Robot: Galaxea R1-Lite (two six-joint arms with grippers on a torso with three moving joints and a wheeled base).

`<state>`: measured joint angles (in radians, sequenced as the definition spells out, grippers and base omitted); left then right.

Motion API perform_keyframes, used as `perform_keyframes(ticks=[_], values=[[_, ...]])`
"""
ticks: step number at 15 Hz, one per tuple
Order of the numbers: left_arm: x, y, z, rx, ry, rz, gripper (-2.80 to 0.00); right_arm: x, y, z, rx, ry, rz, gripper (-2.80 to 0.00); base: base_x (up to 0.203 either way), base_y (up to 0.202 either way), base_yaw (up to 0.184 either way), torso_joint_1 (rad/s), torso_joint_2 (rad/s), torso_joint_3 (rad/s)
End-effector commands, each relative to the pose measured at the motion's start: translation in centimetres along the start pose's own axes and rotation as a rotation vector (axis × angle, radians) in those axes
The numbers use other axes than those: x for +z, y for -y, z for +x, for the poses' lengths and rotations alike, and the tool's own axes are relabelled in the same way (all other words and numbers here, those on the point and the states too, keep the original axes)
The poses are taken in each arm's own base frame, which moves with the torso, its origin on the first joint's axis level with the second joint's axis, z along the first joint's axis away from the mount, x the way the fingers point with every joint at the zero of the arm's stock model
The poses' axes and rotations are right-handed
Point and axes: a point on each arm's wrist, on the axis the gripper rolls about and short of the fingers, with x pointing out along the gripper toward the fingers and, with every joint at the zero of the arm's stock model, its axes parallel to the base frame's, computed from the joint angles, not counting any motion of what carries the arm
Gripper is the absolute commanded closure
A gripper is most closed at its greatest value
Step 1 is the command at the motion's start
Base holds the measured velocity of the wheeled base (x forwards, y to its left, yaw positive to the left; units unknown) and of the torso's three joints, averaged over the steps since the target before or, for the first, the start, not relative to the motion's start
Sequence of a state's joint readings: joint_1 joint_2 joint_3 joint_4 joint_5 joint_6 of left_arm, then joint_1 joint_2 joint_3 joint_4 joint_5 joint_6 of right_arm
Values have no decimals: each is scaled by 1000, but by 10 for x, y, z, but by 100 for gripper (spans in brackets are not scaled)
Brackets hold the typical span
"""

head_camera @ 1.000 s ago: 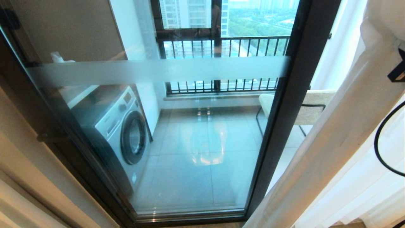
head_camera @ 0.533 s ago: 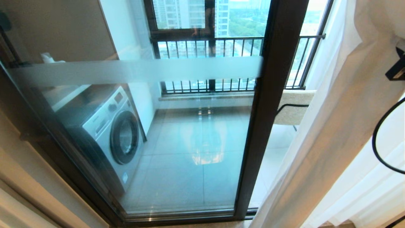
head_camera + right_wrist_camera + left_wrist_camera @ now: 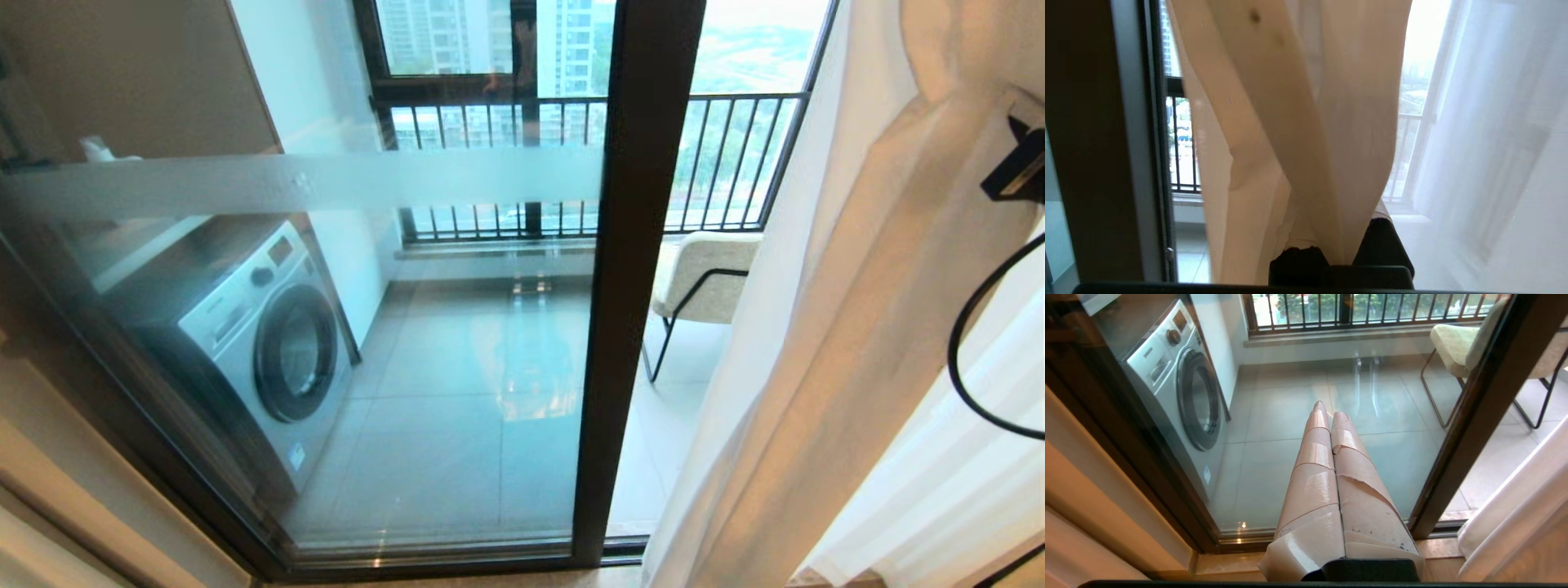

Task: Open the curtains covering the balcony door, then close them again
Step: Pull the inner curtains open on both sides

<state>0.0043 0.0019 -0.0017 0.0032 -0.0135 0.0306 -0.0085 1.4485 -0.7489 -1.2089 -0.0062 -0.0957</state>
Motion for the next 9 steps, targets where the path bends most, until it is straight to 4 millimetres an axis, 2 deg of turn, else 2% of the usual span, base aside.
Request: perform_keyframes(ticks=[1, 4, 9], values=[[0, 0, 0, 0, 0, 0, 0, 0, 0, 0, 0, 4, 0, 0, 31, -179, -9, 2, 7, 7], [0, 0, 0, 0, 0, 0, 0, -2, -2, 3, 5, 2, 2, 0, 97, -114, -4, -1, 3, 2], [0, 0, 0, 0, 0, 0, 0, -2, -2, 4, 6, 4, 3, 0, 184, -181, 0, 7, 1, 2]])
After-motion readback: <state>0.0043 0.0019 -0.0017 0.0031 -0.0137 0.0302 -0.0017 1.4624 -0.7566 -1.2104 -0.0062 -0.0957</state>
